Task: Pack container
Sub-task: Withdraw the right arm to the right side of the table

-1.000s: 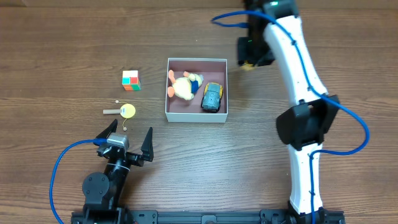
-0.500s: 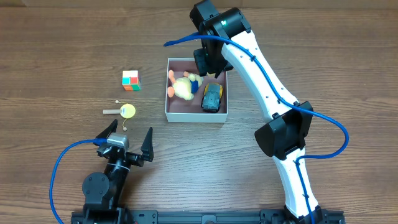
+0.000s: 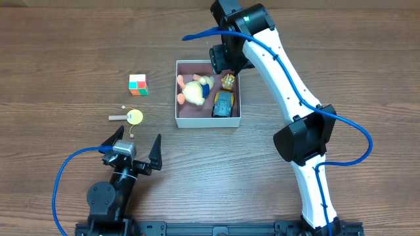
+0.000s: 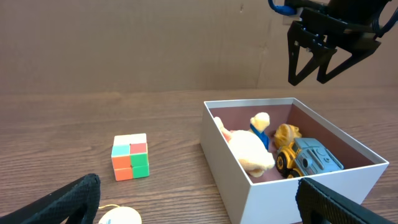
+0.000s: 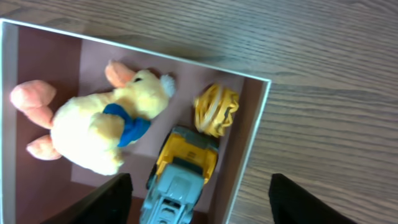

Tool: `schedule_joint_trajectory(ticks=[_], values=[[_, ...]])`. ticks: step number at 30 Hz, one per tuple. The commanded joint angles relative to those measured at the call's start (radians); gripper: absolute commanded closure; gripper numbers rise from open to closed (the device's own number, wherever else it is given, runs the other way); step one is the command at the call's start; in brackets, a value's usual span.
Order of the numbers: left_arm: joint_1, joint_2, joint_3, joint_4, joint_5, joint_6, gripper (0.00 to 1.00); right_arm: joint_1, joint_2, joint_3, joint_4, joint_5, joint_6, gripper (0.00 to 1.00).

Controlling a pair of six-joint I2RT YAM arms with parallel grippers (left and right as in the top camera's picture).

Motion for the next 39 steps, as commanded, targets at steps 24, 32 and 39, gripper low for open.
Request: schedule_joint_trajectory(ticks=[24,32,39], values=[[0.006,-0.008,-0.003,0.001,0.004,0.008,0.00,-0.473,-0.276,-0.014,-0.141,-0.045,0.112,0.00],[0.006,-0.008,-0.003,0.001,0.004,0.008,0.00,-0.491,-0.737,-0.423,-0.048,0.042,0.105,0.00],[0.006,-0.008,-0.003,0.001,0.004,0.008,0.00,-0.492,-1.063,-0.811,0.241,0.038,0.030,0.00]])
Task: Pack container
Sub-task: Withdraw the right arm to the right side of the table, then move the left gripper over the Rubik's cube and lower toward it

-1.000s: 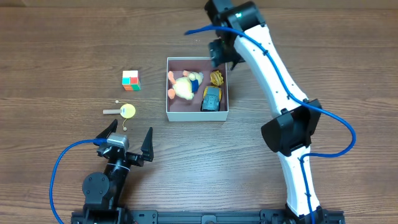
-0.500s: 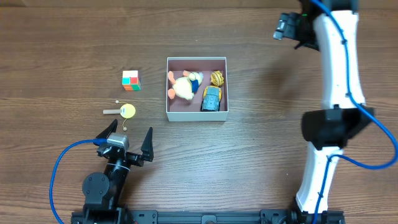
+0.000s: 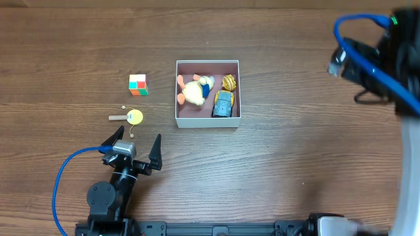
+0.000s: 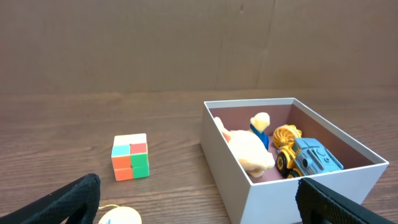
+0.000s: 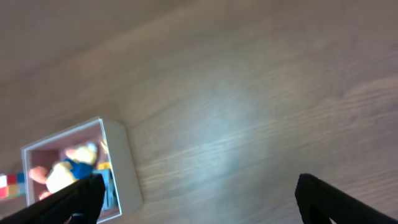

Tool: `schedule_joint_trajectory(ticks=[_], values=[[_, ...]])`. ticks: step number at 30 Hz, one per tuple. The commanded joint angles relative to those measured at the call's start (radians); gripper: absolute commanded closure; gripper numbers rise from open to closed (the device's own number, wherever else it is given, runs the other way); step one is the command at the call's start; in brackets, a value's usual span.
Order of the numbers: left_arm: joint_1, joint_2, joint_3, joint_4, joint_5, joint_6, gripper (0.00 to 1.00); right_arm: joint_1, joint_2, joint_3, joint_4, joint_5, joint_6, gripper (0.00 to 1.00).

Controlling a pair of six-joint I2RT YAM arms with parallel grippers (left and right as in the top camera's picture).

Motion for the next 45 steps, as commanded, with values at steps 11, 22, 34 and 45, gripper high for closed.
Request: schedule_joint_trajectory(ticks=[11,22,34,45], values=[[0.006,-0.008,-0.003,0.002,0.004,0.008,0.00,-0.014,-0.107,-0.533,0.454,-0.304,-0.230,0.00],[0.006,-0.008,-0.003,0.002,0.004,0.008,0.00,-0.055,-0.109,-0.670,0.599,-0.323,-0.229,0.00],[0.006,-0.008,-0.003,0.002,0.005,0.008,0.00,-0.056,-0.108,-0.739,0.644,-0.160,-0.225,0.00],[0.005,-0.008,-0.003,0.010,0.085,-0.049,0.00,-0.055,-0.082,-0.739,0.652,0.037,-0.225,0.00]])
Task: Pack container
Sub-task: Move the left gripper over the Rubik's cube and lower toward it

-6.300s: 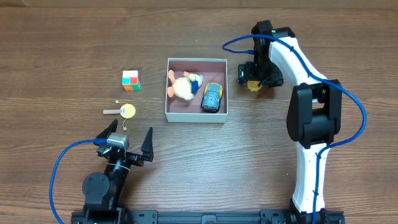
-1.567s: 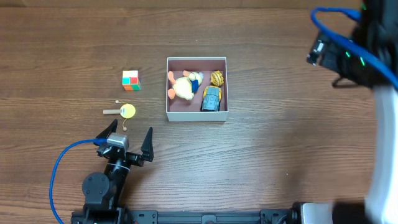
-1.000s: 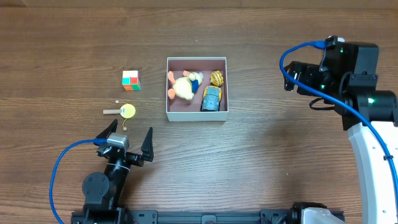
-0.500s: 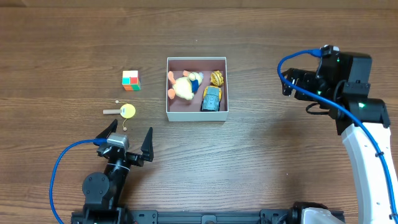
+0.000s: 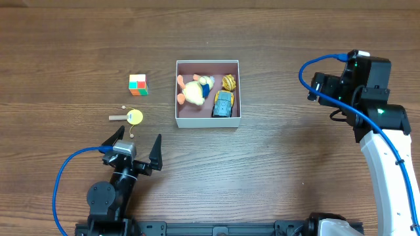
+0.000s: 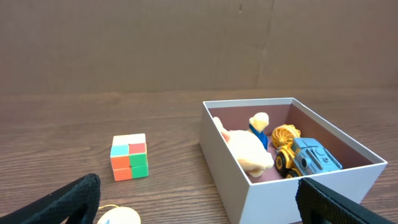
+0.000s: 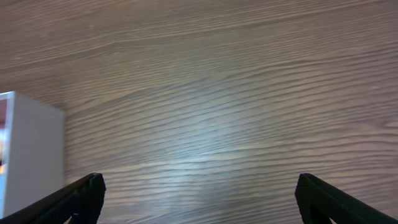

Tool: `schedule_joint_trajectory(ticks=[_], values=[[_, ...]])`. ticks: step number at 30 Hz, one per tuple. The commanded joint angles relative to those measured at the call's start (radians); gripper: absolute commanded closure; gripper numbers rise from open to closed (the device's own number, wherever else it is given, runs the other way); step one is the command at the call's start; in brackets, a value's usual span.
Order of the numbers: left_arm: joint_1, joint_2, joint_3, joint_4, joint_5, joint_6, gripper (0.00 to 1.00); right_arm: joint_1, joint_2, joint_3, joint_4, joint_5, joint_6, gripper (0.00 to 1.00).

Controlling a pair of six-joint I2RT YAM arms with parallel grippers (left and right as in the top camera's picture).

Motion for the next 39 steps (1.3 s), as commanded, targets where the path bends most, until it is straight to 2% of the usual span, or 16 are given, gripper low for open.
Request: schedule_joint_trajectory(ticks=[1,5,9,14,17,21,23,26,30,33,37,39], values=[[0.005,-0.008,-0.003,0.010,0.095,-0.044,0.00,-0.002,0.017,-0.006,0.010,0.074,-0.007,0.00],[0.005,-0.008,0.008,-0.009,0.163,-0.034,0.00,-0.002,0.032,-0.006,0.010,0.074,-0.007,0.00],[0.005,-0.007,0.082,-0.158,0.173,-0.029,0.00,-0.002,0.034,-0.006,0.010,0.074,-0.007,0.00],[0.005,0.047,0.287,-0.397,0.151,0.092,0.00,-0.002,0.034,-0.006,0.010,0.074,-0.007,0.00],[0.005,0.116,0.438,-0.486,0.148,0.110,0.00,-0.002,0.034,-0.006,0.010,0.074,-0.007,0.00],[0.005,0.171,0.590,-0.454,0.248,0.099,0.00,-0.002,0.034,-0.006,0.010,0.074,-0.007,0.00],[0.005,0.174,0.637,-0.434,0.304,0.134,0.00,-0.002,0.034,-0.006,0.010,0.074,-0.007,0.00],[0.005,0.199,0.702,-0.500,0.252,0.138,0.00,-0.002,0.034,-0.006,0.010,0.074,-0.007,0.00],[0.005,0.372,0.859,-0.747,0.108,0.054,0.00,-0.002,0.034,-0.006,0.010,0.074,-0.007,0.00],[0.005,0.631,1.031,-0.966,0.093,0.042,0.00,-0.002,0.034,-0.006,0.010,0.074,-0.007,0.00],[0.005,0.855,1.130,-1.017,0.122,0.019,0.00,-0.002,0.034,-0.006,0.010,0.074,-0.007,0.00],[0.005,0.933,1.159,-1.009,0.158,0.044,0.00,-0.002,0.034,-0.006,0.010,0.074,-0.007,0.00]])
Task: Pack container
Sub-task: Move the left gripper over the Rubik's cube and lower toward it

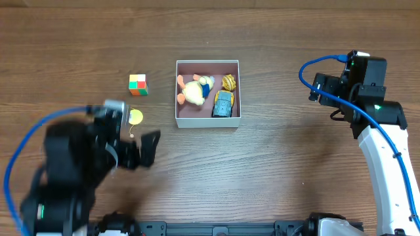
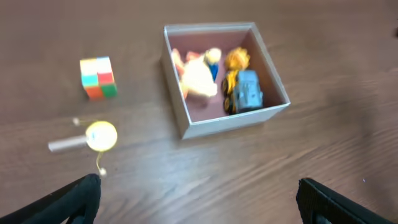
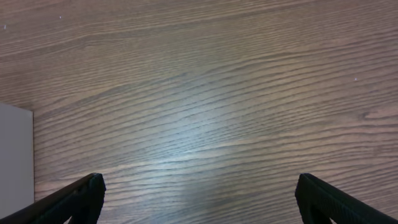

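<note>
The white box [image 1: 208,122] stands mid-table and holds a plush duck [image 1: 193,90], a yellow-grey toy truck [image 1: 224,104] and a golden coiled bundle [image 1: 228,82]. Left of it lie a colour cube [image 1: 138,84] and a yellow disc on a stick [image 1: 134,117]. My left gripper [image 2: 199,205] is open and raised, blurred in the overhead view [image 1: 131,147], and looks down on the box [image 2: 186,127], the cube [image 2: 99,78] and the disc [image 2: 101,135]. My right gripper [image 3: 199,202] is open over bare wood to the right of the box.
The table is dark wood. A corner of the white box [image 3: 15,155] shows at the left edge of the right wrist view. The right arm [image 1: 377,137] and its blue cable stand along the table's right side.
My left arm has risen from its low rest at the front left. Its camera now looks down on the box, cube and disc. The right gripper has barely shifted.
My right gripper first hung open over the back right of the box, above the golden bundle. Then it was far off to the right, then open over bare wood right of the box. The left arm stayed at the front until now.
</note>
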Tool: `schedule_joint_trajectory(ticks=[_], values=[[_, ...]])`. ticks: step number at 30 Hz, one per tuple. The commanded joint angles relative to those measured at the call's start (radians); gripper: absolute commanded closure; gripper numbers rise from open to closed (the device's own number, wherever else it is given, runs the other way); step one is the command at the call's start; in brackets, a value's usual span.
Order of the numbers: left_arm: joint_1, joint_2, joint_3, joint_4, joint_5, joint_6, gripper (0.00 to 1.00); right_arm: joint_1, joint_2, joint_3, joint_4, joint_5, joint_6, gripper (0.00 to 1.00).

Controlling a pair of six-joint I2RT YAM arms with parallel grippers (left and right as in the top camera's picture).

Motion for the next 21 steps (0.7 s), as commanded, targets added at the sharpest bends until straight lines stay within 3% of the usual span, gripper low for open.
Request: schedule_joint_trajectory(ticks=[1,8,15,21], values=[[0.005,0.177,0.090,-0.018,0.036,-0.009,0.00,-0.002,-0.002,-0.001,0.007,0.014,-0.007,0.00],[0.005,0.584,0.448,-0.229,-0.072,-0.064,0.00,-0.002,-0.002,-0.001,0.007,0.014,-0.007,0.00],[0.005,0.832,0.564,-0.190,-0.105,-0.063,0.00,-0.002,-0.002,-0.001,0.007,0.014,-0.007,0.00],[0.014,0.947,0.565,-0.028,-0.203,-0.116,0.00,-0.002,-0.002,-0.001,0.007,0.014,-0.007,0.00]])
